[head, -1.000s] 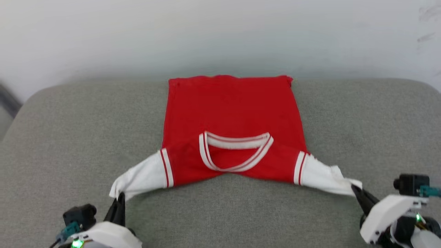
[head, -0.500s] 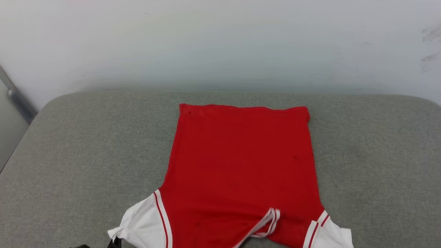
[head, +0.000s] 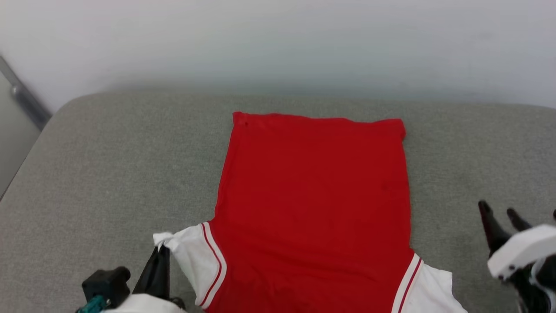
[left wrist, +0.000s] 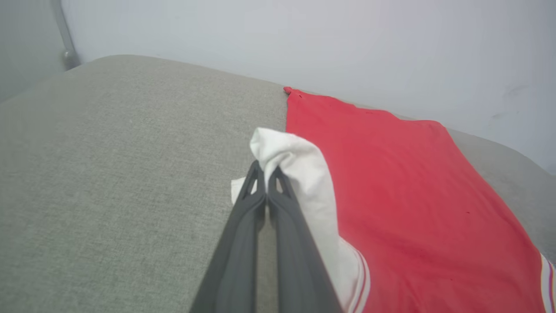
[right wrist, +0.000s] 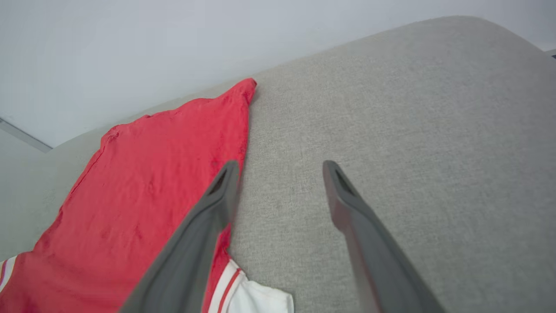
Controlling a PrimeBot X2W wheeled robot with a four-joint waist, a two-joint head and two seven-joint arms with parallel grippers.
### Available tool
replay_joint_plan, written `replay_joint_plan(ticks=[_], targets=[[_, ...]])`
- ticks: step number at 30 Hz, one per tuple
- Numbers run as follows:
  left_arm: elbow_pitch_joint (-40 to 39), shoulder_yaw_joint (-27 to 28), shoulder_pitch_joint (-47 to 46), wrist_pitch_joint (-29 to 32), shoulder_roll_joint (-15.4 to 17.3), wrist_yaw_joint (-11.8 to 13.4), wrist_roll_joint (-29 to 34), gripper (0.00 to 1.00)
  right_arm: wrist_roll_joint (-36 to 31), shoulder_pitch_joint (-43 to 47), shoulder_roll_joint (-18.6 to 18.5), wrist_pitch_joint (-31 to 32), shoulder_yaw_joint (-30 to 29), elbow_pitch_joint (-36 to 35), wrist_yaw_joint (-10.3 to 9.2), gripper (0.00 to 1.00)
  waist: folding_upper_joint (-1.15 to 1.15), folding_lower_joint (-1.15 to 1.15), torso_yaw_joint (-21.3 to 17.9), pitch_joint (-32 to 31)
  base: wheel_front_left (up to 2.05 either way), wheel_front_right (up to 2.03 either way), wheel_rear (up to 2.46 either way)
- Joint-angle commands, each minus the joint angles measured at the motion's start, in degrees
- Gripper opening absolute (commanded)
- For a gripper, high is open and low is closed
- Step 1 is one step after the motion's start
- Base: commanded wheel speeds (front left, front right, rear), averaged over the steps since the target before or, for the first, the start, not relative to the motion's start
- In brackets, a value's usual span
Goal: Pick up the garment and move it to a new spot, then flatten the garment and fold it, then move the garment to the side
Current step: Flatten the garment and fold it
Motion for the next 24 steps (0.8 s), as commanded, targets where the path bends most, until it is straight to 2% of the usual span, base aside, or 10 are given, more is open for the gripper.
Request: replay_joint_plan(ticks=[1, 9, 14, 19, 24], targets=[[-0.9, -0.3, -1.8, -0.3, 0.0, -0.2, 0.5, 0.00, -0.1, -3.7, -0.7, 0.0, -0.5, 1.7, -0.02, 1.00, 0.00, 0.00, 1.3, 2.8, 0.00, 0.00, 0.00], [-4.1, -3.8, -10.6, -1.6, -2.0, -3.0, 2.1, 0.00, -4.4, -29.6, -5.0, 4.2, -4.9, 21.0, -0.01, 1.00, 0.00, 0.00, 7.1, 13.9, 0.00, 0.00, 0.00], [-4.6, -5.3, -14.6, -3.1, -3.3, -4.8, 2.5, 0.00, -9.7, -42.4, -7.8, 11.3, -7.2, 30.3, -0.02, 1.00, 0.00, 0.00, 10.6, 19.5, 0.00, 0.00, 0.00], [-5.1, -6.3, -17.4, -4.5, -4.3, -6.2, 2.9, 0.00, -16.6, -52.2, -8.3, 18.1, -10.9, 35.3, -0.02, 1.00, 0.00, 0.00, 13.4, 24.2, 0.00, 0.00, 0.00], [-4.2, -6.7, -19.3, -5.5, -5.4, -7.1, 2.7, 0.00, -22.4, -57.3, -7.5, 22.1, -13.7, 38.0, -0.02, 1.00, 0.00, 0.00, 15.7, 27.3, 0.00, 0.00, 0.00]])
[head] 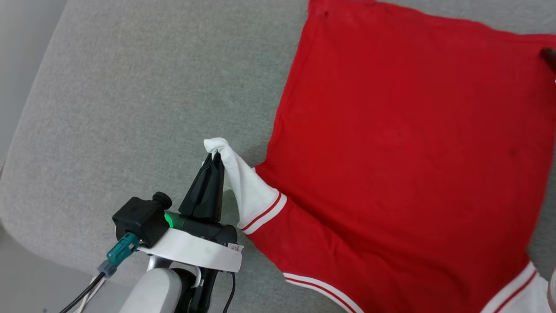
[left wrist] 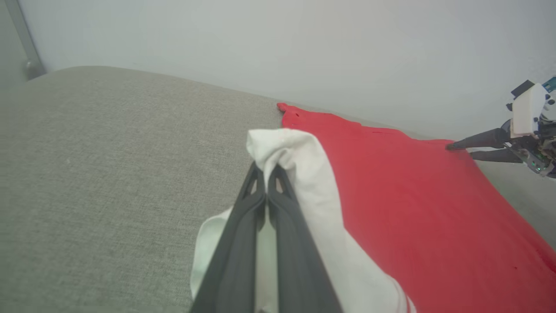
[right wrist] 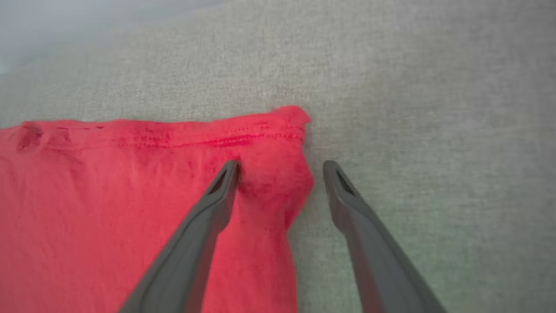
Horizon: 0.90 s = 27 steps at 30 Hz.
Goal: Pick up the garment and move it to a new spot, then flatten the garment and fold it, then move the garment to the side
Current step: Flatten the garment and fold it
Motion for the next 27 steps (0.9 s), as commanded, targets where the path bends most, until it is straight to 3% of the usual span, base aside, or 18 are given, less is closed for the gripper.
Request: replay_joint_plan(ticks=[1, 6, 8, 9, 12, 16, 20, 27], targets=[[0.4, -0.1, -0.9, -0.5, -0.5, -0.2, 0.0, 0.00, -1.7, -0.7, 0.1, 1.3, -0.9, 0.9, -0.02, 1.00, 0.00, -0.02, 2.6, 2.6, 0.00, 0.00, 0.00], [2.1, -0.2, -1.1, -1.1, -1.4, -0.7, -0.4, 0.00, -7.4, 1.0, 1.4, 8.4, -6.3, 5.4, -0.03, 1.00, 0.00, -0.02, 3.7, 2.6, 0.00, 0.00, 0.00], [2.8, -0.4, -1.1, -1.3, -1.6, -0.9, -0.4, 0.00, -9.1, 1.9, 2.4, 10.3, -8.1, 6.0, -0.04, 0.09, 0.00, -0.02, 3.9, 2.0, 0.00, 0.00, 0.00], [3.1, -0.4, -0.9, -1.4, -1.7, -0.9, -0.3, 0.00, -9.9, 1.9, 2.7, 10.3, -8.3, 5.7, -0.04, 0.00, 0.00, -0.02, 3.9, 1.6, 0.00, 0.00, 0.00], [4.1, -0.4, -0.3, -1.4, -1.6, -0.7, -0.3, 0.00, -11.2, 1.2, 2.4, 8.4, -7.8, 4.7, -0.02, 0.00, 0.00, -0.02, 3.6, -0.2, 0.00, 0.00, 0.00], [5.2, -0.3, 1.1, -1.1, -0.9, -0.2, -0.3, 0.00, -10.8, 0.6, 1.0, 5.1, -2.8, 4.1, -0.02, 0.00, 0.00, -0.02, 2.1, -4.4, 0.00, 0.00, 0.00], [6.3, 0.5, 3.8, -0.3, 0.3, 1.0, -0.7, 0.00, -8.3, 3.0, -0.3, 2.3, 5.2, 4.4, -0.03, 0.00, 0.00, -0.02, -1.1, -10.1, 0.00, 0.00, 0.00], [6.2, 2.5, 9.8, 2.0, 2.8, 4.1, -1.4, 0.00, 2.1, 14.2, -4.0, 1.9, 22.1, 0.0, -0.03, 0.00, 0.00, -0.02, -9.0, -19.0, 0.00, 0.00, 0.00]])
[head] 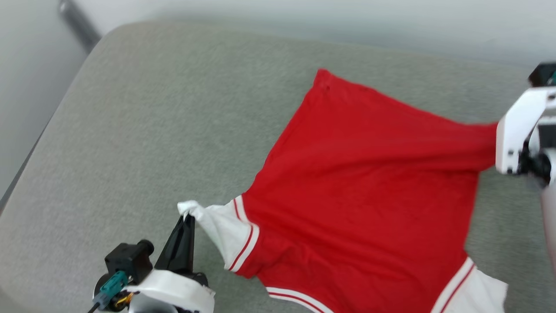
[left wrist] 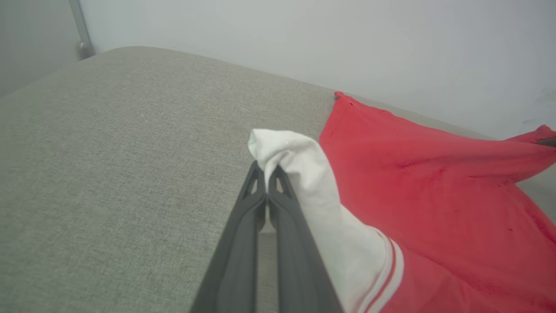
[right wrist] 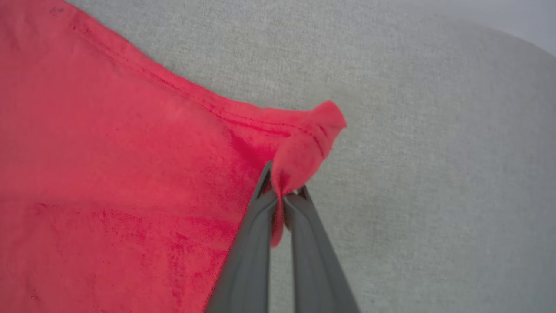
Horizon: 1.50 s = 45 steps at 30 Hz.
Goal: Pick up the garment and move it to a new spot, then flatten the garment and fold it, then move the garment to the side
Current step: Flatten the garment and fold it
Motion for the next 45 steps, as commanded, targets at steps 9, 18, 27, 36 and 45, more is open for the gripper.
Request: replay_joint_plan(ticks=[9, 18, 27, 36, 45], targets=[[-1.8, 2.8, 6.5, 2.1, 2.6, 3.7, -1.2, 0.00, 14.9, 29.2, -7.8, 12.5, 9.4, -19.5, -0.05, 0.00, 0.00, 0.00, -13.7, -11.1, 0.00, 0.00, 0.00], [-3.1, 2.9, 8.3, 3.4, 3.2, 4.6, -1.8, 0.00, 20.7, 49.6, -3.9, 19.4, 5.6, -32.8, -0.05, 0.47, 0.00, 0.00, -16.5, -11.6, 0.00, 0.00, 0.00], [-3.9, 1.5, 5.4, 4.5, 3.7, 3.7, -1.0, 0.00, 19.8, 42.8, -1.0, -3.5, -0.3, -38.5, -0.04, 1.00, 0.00, 0.00, -15.1, -8.4, 0.00, 0.00, 0.00], [-4.0, 0.8, -0.5, 2.5, 2.5, 1.8, -1.0, 0.00, 21.2, 25.2, -1.7, -12.0, 4.5, -28.1, -0.04, 1.00, 0.00, 0.00, -10.9, -0.1, 0.00, 0.00, 0.00], [-2.3, -1.1, -6.9, 0.7, 0.8, -0.8, -0.8, 0.00, 19.8, 11.9, -2.0, 5.4, 11.2, -18.6, -0.04, 1.00, 0.00, 0.00, -6.3, 6.9, 0.00, 0.00, 0.00]])
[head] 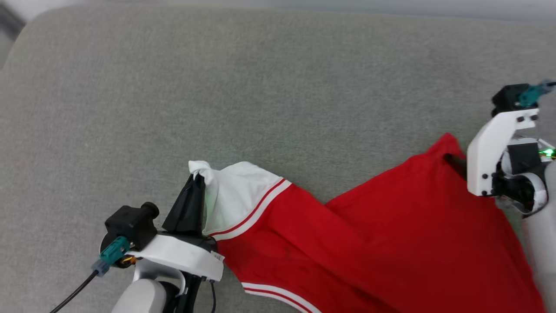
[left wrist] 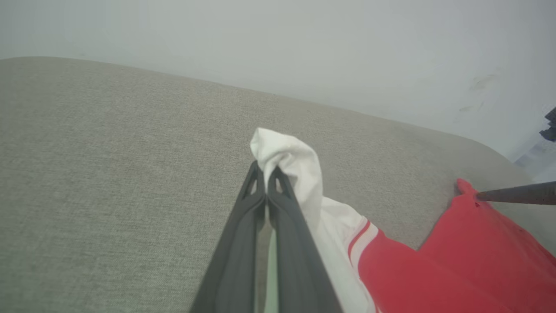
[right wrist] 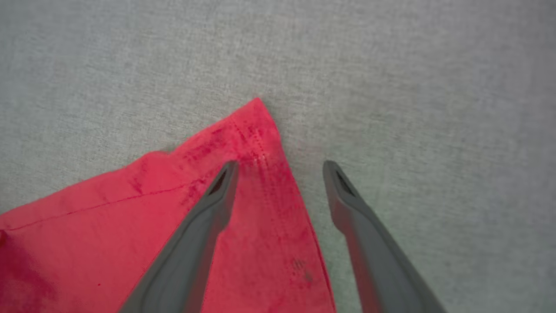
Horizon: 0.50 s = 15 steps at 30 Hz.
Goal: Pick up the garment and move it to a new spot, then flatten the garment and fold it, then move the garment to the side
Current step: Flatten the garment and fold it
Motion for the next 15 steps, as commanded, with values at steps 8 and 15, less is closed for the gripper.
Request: replay_joint_plan(ticks=[8, 15], targets=[[2.5, -0.7, -2.7, -1.4, -1.0, -1.2, -0.3, 0.00, -1.5, -0.3, 2.4, 11.3, 3.9, 8.6, -0.01, 0.41, 0.00, -0.01, 3.0, 3.6, 0.00, 0.00, 0.00], [4.7, -0.5, -2.5, -1.8, -1.0, -1.2, -0.8, 0.00, -1.5, -1.2, 2.5, 6.8, 3.2, 7.2, -0.01, 0.00, 0.00, -0.01, 2.5, 0.1, 0.00, 0.00, 0.00]])
